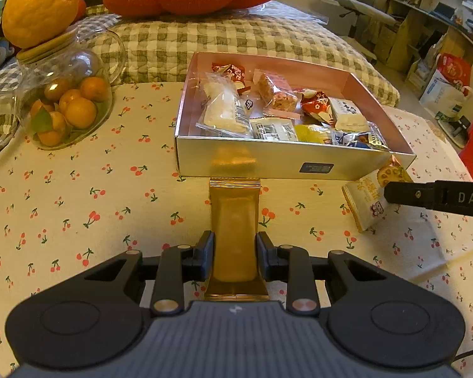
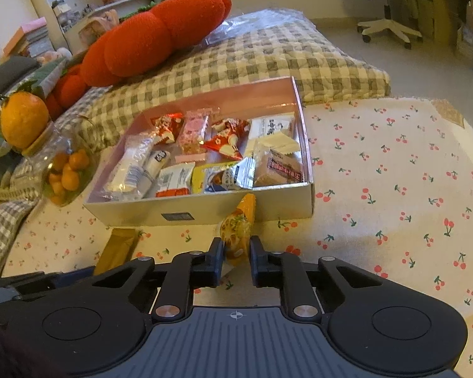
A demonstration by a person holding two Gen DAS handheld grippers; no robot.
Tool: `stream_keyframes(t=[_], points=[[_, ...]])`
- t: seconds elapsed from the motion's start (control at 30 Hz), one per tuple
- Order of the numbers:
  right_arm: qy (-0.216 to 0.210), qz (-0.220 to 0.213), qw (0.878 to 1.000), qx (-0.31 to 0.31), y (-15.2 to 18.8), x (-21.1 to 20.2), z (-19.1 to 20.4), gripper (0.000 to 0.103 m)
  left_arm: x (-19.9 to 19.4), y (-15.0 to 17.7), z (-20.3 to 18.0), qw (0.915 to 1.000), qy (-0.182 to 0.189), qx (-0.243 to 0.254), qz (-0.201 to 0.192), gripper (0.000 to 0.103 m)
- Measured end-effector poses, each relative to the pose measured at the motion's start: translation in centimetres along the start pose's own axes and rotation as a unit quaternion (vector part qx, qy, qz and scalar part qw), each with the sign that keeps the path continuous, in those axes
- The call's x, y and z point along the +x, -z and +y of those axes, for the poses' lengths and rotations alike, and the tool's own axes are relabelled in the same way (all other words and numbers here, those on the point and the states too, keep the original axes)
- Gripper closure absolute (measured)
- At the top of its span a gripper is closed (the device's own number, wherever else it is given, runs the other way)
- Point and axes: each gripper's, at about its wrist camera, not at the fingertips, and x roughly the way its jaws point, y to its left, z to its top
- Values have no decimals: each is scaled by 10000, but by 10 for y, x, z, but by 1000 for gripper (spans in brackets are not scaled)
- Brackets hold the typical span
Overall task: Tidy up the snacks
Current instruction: 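Carry both held snacks into the tray and open both tools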
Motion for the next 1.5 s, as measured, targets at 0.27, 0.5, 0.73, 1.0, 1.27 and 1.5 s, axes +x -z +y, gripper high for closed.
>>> stream_keyframes(t=[0.27, 0.5, 0.73, 1.0, 1.27, 1.5], points=[[-211, 107, 9997, -23, -3, -4, 8, 94, -5, -1, -2, 9999, 114, -27, -7, 77], [-401, 171, 9983, 384, -6, -15, 2, 94, -18, -3, -7, 9996, 266, 5, -75, 77], [-665, -16, 9944, 825, -17, -37, -8, 94, -33, -9, -9, 9988, 418, -35, -248, 77], [-766, -445, 9869, 1347, -42, -51, -24, 94, -36, -25, -14, 9981, 438, -104, -430, 77], [-635, -568, 9819, 1690, -64, -27, -46, 94, -14, -59, -22, 9974, 427, -7, -572, 77], [-635, -475, 9819, 1718, -78, 5, -53, 93, 26, -83, -24, 9989, 269, -40, -377, 77]])
